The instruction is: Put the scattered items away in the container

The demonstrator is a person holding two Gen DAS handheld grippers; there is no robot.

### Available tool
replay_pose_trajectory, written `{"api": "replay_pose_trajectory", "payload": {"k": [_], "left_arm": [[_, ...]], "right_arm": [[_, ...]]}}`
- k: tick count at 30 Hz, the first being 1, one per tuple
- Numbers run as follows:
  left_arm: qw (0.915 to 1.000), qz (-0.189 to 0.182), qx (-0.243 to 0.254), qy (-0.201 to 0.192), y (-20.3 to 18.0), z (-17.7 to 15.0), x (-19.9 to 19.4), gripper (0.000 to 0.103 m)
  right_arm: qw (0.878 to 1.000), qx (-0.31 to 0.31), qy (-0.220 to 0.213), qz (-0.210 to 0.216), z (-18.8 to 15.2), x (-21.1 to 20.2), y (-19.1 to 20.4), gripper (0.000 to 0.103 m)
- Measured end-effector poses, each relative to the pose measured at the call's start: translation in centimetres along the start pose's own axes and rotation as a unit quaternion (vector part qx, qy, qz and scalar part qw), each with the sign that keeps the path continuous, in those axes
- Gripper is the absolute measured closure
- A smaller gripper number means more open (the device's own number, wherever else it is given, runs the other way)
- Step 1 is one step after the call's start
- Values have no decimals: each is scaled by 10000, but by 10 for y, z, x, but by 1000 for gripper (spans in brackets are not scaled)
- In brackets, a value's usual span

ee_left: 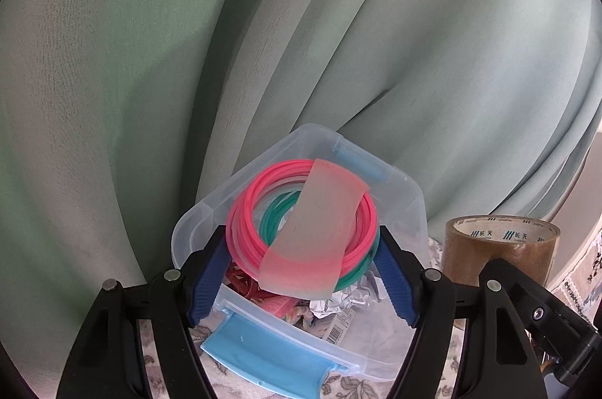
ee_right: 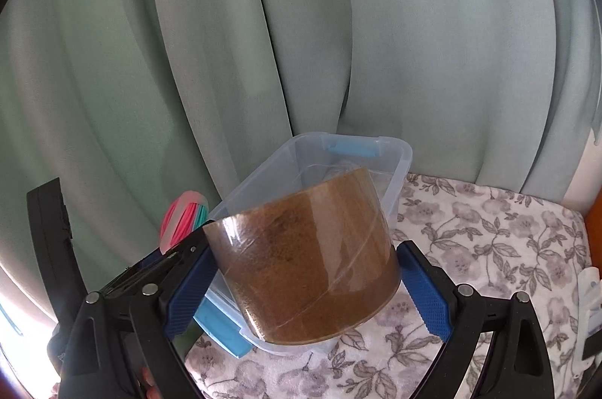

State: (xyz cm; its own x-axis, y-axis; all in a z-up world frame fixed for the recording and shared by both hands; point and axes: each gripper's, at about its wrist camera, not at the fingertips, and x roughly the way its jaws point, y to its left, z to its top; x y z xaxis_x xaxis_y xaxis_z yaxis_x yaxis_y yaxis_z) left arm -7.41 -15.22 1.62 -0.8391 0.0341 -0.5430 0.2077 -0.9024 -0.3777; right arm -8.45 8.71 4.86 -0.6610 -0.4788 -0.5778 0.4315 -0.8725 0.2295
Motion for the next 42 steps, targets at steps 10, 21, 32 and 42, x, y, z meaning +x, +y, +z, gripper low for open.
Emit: {"api": "replay_pose_trajectory", "payload": {"k": [10,21,32,42], "left_arm": [[9999,71,-78,90,15,-4,12,27],[9997,83,-114,189,17,0,15,27],[9992,36,-206,339,14,-1,30,27],[9993,-76,-163,342,8,-1,25,26]], "right_arm": [[9997,-45,216,58,0,18,6,8],[9993,-98,344,118,7,35,10,10],[9997,-80,-9,238,30,29,11,12],[9998,-6,79,190,23,27,5,12]]}}
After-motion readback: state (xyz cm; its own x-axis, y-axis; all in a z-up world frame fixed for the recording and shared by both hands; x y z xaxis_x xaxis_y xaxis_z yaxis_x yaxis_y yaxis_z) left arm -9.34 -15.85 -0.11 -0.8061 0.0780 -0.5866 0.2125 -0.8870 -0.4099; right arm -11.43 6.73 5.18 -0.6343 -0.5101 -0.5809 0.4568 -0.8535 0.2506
